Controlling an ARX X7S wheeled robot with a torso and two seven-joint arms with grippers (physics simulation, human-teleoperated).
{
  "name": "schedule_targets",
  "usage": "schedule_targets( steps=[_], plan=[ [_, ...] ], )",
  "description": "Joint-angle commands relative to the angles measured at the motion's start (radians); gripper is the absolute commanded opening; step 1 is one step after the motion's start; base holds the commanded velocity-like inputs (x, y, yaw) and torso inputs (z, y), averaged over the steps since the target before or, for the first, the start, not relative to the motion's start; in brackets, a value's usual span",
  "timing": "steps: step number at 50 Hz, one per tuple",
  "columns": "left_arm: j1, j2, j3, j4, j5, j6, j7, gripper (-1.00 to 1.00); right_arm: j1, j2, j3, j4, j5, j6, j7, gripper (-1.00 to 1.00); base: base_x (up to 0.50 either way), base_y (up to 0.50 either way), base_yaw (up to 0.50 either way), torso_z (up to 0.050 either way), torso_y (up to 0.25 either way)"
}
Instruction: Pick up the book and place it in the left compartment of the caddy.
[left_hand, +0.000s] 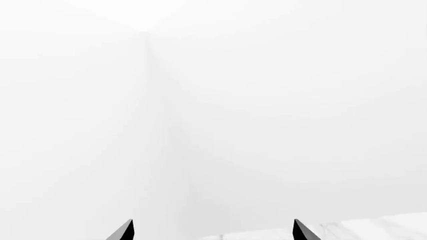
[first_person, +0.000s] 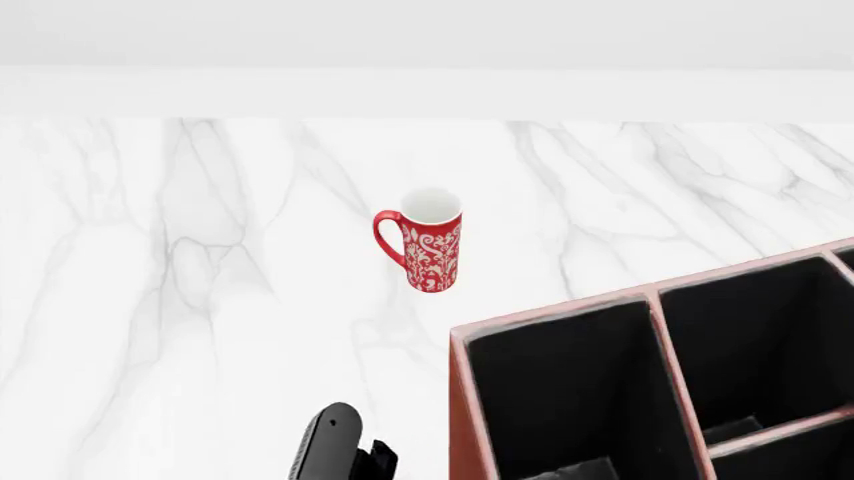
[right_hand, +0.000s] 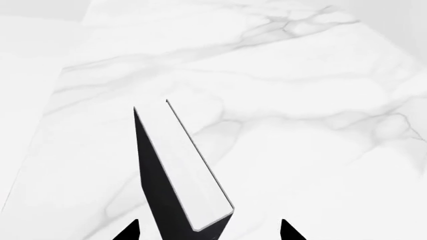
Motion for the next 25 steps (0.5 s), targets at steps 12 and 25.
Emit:
schedule_targets(
  steps=[12, 25],
  plan=[
    [-0.010, 0.000, 0.008, 0.000, 0.015, -0.012, 0.007, 1.00, -0.005, -0.045, -0.016, 0.065, -0.020, -0.020, -0.025, 1.00, 0.00, 0.00, 0.00, 0.000, 0.000],
    [-0.015, 0.000, 0.018, 0.000, 0.026, -0.022, 0.010, 1.00, -0.010, -0.069, -0.014, 0.112, -0.023, -0.031, -0.029, 1.00, 0.00, 0.00, 0.00, 0.000, 0.000]
  ],
)
